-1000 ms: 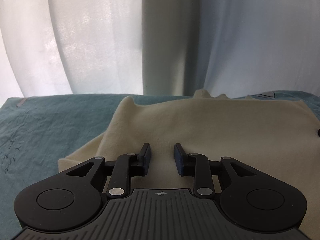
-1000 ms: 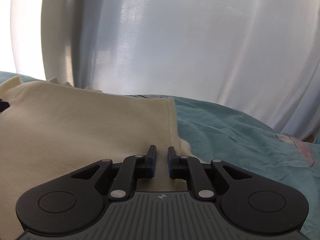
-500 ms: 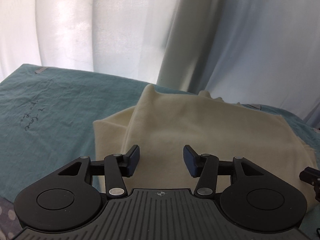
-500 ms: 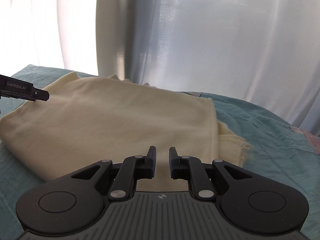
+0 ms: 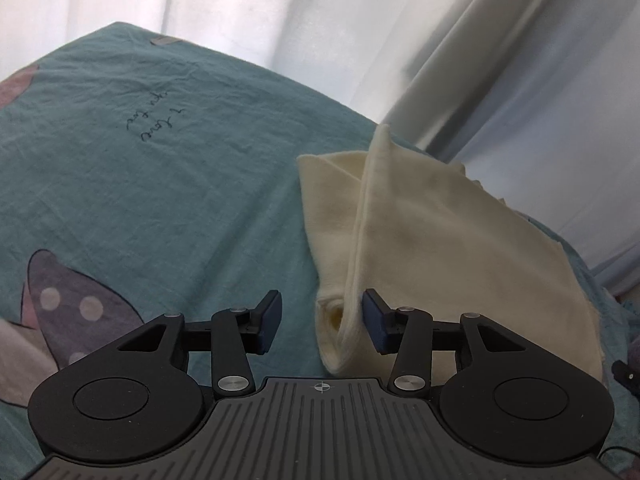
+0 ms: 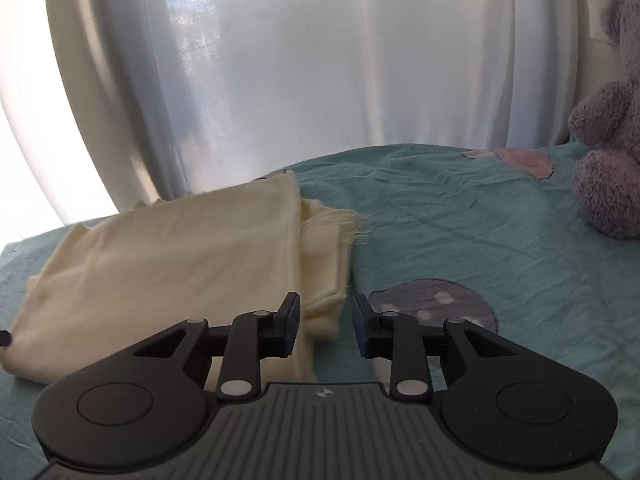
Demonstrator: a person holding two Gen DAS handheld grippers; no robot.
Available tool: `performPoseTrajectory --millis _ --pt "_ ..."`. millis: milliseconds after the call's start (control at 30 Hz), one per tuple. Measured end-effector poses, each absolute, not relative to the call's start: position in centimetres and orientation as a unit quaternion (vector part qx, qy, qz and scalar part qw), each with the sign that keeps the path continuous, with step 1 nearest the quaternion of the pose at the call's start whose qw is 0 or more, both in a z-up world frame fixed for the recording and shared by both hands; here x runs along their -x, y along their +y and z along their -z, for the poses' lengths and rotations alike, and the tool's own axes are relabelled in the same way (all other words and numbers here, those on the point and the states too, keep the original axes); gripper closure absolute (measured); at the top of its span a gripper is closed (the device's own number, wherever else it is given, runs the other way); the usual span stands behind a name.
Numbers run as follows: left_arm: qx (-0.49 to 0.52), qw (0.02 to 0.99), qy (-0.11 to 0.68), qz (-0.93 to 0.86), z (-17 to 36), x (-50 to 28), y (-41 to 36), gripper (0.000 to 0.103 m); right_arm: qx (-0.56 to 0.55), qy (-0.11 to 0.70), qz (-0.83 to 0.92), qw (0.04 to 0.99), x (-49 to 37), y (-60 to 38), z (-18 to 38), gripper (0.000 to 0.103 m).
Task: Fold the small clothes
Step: 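Grasp one side edge with the left gripper and lift it up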
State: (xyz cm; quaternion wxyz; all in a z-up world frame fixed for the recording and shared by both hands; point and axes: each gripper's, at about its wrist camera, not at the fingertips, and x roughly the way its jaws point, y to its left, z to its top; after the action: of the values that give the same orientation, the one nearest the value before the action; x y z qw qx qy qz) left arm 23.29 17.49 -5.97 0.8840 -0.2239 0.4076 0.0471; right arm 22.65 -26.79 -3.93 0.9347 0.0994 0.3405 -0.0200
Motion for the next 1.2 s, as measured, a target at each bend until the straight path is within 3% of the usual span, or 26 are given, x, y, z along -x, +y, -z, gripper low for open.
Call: performPoseTrajectory --millis 267,533,567,633,667,800,900,1033,1100,1200 --pt "0.280 0.844 0.457 0.003 7.2 -25.4 17.8 0.055 -0.114 0.360 -0.046 0.925 -21.8 -23.1 4.1 0.075" --pt "0.333 0.824 0.457 0.037 8.2 -28.0 18.8 0.051 -0.110 0.378 -0.101 0.913 -22.5 -20.4 4.4 0.074" --pt "0.333 0.823 0.459 0.039 8.2 -28.2 18.8 0.052 -0.106 0.381 -0.110 0.912 -22.6 -19.9 4.4 0.073" --pt "0.324 0.824 0.464 0.034 8.2 -28.7 18.7 0.071 -0.096 0.385 -0.130 0.909 -22.9 -18.9 4.4 0.072" --pt "0.321 0.823 0.468 0.031 8.3 -29.0 18.8 0.074 -0.086 0.383 -0.148 0.908 -23.1 -18.2 4.2 0.072" --pt "0.322 0.826 0.461 0.040 8.1 -28.8 19.0 0.076 -0.023 0.357 -0.188 0.915 -23.3 -15.2 3.6 0.072" --pt "0.325 0.827 0.456 0.043 8.3 -29.0 19.1 0.069 0.011 0.349 -0.201 0.915 -24.0 -13.1 3.6 0.072" --pt "0.330 0.826 0.452 0.068 8.3 -29.4 19.3 0.046 0.026 0.349 -0.214 0.912 -25.2 -11.1 3.9 0.071" --pt "0.340 0.823 0.449 0.078 8.4 -29.8 19.4 0.041 0.038 0.347 -0.217 0.912 -25.3 -10.1 4.2 0.058" --pt "0.358 0.818 0.444 0.083 8.7 -30.2 19.8 0.043 0.015 0.364 -0.247 0.898 -25.8 -9.4 4.9 0.050"
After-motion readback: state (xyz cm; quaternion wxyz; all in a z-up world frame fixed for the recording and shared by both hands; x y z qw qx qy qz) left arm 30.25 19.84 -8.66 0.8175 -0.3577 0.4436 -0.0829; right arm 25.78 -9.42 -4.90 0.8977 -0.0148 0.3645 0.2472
